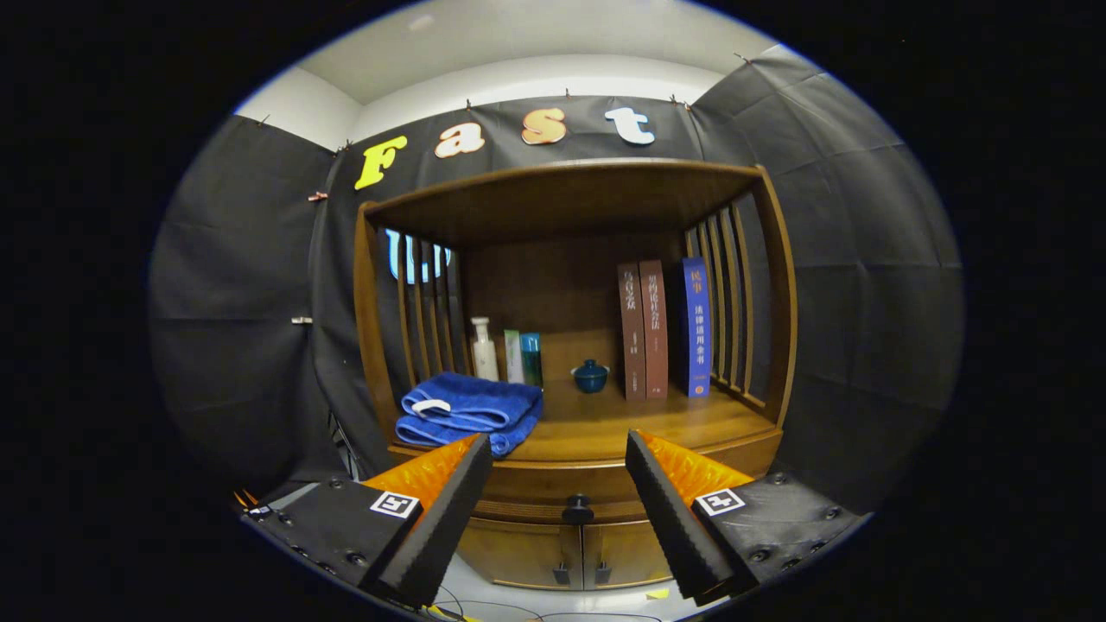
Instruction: Pull open the drawer, take out the items inside it, and place them on the countertop above the cabinet.
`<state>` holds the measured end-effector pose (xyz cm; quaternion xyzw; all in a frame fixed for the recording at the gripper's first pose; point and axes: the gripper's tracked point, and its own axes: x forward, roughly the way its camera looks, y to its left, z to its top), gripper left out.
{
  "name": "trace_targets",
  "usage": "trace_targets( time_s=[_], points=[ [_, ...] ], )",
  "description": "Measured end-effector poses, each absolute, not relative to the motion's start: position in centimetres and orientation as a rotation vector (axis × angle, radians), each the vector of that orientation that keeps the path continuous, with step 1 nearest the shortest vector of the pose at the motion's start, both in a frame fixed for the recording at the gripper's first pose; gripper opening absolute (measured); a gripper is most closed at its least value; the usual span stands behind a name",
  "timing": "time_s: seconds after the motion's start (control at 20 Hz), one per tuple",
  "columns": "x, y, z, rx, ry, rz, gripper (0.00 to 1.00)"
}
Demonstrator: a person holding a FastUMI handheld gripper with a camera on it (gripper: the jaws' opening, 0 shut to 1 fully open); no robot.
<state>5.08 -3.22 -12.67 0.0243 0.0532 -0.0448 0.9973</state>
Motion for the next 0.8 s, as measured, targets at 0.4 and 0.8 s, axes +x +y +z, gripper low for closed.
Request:
trace_targets(
  time_s=[0.4,0.8],
  points=[
    [10.2,-4.3,-23.2,0.035,0.268,-0.109,0.99],
    [14.0,-5.1,-30.6,0.04,0.394,-0.142,0.76]
  ],
)
